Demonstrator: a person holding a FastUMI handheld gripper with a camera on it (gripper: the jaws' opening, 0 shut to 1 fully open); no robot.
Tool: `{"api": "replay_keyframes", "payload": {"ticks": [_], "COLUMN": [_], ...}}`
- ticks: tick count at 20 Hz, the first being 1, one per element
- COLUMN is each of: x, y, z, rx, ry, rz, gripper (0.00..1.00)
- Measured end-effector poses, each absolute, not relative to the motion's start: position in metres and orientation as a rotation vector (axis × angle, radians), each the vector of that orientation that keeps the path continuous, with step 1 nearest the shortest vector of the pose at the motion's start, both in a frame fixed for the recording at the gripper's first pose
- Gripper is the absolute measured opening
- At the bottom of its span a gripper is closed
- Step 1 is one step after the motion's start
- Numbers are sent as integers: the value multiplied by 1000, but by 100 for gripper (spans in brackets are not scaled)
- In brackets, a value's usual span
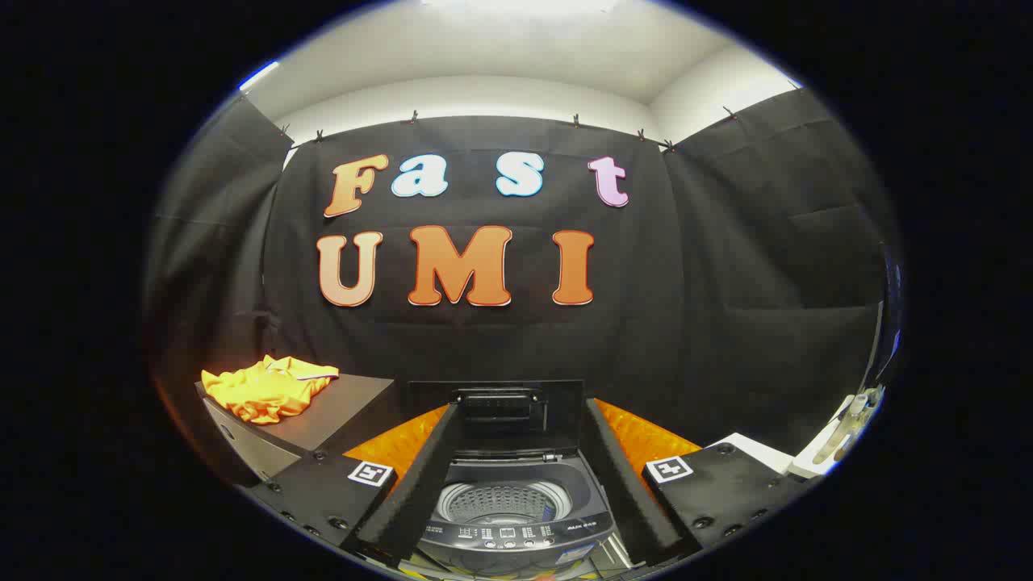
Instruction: Put the clothes into the washing machine and then close the washing machine lid.
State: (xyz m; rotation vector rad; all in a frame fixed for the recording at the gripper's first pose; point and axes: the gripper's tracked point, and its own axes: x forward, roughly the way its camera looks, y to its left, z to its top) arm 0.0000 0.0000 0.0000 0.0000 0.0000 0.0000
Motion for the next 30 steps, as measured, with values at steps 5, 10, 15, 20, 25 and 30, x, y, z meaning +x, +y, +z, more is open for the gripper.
{"api": "replay_keyframes", "payload": {"ticks": [5,10,15,20,25,30], "x": [3,-7,-15,-17,-18,-20], "y": [6,30,54,79,87,92], "z": [3,6,9,17,18,22], "rx": [0,4,2,-16,14,26], "ry": [1,15,16,10,4,-9], "rz": [-46,-83,-103,-84,-81,-74], "gripper": [98,98,98,98,98,98]}}
